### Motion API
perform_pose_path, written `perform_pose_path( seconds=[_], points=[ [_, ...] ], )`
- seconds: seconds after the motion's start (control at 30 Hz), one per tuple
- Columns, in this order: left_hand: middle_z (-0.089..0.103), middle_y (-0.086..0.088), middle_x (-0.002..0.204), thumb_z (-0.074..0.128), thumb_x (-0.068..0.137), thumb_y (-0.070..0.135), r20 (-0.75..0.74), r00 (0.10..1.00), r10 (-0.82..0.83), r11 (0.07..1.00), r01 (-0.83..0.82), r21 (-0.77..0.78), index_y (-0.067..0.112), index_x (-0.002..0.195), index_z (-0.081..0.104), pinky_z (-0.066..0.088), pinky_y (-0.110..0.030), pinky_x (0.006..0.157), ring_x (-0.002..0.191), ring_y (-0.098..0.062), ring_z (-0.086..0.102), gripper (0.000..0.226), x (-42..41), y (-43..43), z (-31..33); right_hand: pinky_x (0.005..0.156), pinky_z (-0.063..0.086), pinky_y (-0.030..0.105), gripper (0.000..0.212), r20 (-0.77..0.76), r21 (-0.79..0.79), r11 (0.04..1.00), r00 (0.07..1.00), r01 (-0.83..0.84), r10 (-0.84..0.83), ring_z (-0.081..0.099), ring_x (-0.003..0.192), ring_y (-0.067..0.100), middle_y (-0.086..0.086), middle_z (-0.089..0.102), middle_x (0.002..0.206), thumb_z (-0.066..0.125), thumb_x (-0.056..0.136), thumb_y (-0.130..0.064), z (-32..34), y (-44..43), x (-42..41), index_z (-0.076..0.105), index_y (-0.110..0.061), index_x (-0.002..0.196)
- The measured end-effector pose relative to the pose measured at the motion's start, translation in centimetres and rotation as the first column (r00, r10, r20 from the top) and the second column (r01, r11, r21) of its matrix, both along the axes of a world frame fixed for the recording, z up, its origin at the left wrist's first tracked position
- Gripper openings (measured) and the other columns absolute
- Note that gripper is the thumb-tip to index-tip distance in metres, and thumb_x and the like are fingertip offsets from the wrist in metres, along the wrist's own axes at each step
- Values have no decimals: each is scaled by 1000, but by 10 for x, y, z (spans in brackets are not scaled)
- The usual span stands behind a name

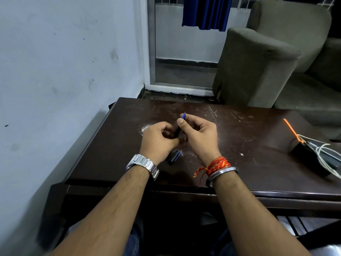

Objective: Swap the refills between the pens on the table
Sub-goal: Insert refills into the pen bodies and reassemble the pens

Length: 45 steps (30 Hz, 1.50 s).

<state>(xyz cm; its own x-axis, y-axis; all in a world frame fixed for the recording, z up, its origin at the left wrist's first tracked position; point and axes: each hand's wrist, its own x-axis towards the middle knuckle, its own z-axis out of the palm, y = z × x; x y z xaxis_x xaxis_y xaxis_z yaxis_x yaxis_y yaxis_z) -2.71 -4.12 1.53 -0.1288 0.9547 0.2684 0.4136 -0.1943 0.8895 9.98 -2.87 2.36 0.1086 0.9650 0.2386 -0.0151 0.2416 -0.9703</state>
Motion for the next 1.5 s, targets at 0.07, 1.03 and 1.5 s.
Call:
perform_pose_path(
  seconds=[0.07,1.03,1.5],
  points=[
    [73,7,76,78,75,23,-4,1000,-31,999,31,5,18,84,73,55,-20,64,70,-5,68,11,1,-1,1,72,56,17,16,20,11,1000,1000,3,-3,69,77,0,-7,74,84,74,87,-11,-1,1,0,74,-18,102],
    [64,13,62,87,66,21,-102,975,198,979,-202,-35,21,74,70,47,-6,56,57,0,61,19,-5,4,-2,101,46,36,37,790,-200,979,588,-24,176,57,113,33,14,57,121,55,93,-23,-41,13,3,62,-24,129],
    [65,12,64,88,66,24,-148,979,138,986,-150,-78,21,81,71,43,-3,53,58,3,60,23,-11,7,-7,81,55,31,17,764,-220,971,635,91,113,67,90,22,10,70,99,72,77,-18,-42,9,-2,73,-12,93]
  ],
)
